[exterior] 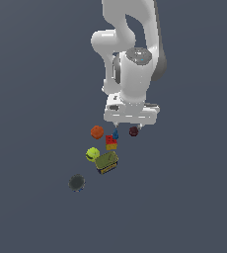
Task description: Pick up a designated object from a clutter of objects.
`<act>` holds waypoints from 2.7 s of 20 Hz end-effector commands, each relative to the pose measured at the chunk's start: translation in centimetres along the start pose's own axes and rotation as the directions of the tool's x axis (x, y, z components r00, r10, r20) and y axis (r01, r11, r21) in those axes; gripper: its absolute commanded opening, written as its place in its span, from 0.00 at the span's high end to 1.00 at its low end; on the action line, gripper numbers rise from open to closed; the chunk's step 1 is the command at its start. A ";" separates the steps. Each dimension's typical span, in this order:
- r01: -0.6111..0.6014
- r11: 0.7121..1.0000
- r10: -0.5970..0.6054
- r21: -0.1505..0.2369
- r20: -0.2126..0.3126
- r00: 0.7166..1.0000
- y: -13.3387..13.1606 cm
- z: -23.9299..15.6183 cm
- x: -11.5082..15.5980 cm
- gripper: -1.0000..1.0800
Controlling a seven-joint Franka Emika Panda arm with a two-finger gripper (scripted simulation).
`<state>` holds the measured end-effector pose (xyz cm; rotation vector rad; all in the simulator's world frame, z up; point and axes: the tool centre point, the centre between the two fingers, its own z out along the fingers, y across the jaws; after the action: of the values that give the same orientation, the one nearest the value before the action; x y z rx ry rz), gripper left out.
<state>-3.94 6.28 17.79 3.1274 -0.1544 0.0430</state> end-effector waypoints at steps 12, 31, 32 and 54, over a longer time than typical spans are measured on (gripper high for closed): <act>-0.026 1.000 0.026 0.006 0.023 0.999 -4.0 8.5 -8.0 0.04; -0.029 1.000 0.029 0.008 0.029 0.999 -4.4 11.7 -9.5 0.04; -0.029 1.000 0.029 0.008 0.029 0.999 -4.5 12.2 -9.6 0.04; -0.030 1.000 0.030 0.008 0.028 0.999 -4.5 14.6 -9.6 1.00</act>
<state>-12.68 11.52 2.83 3.1349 -0.2021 -0.0009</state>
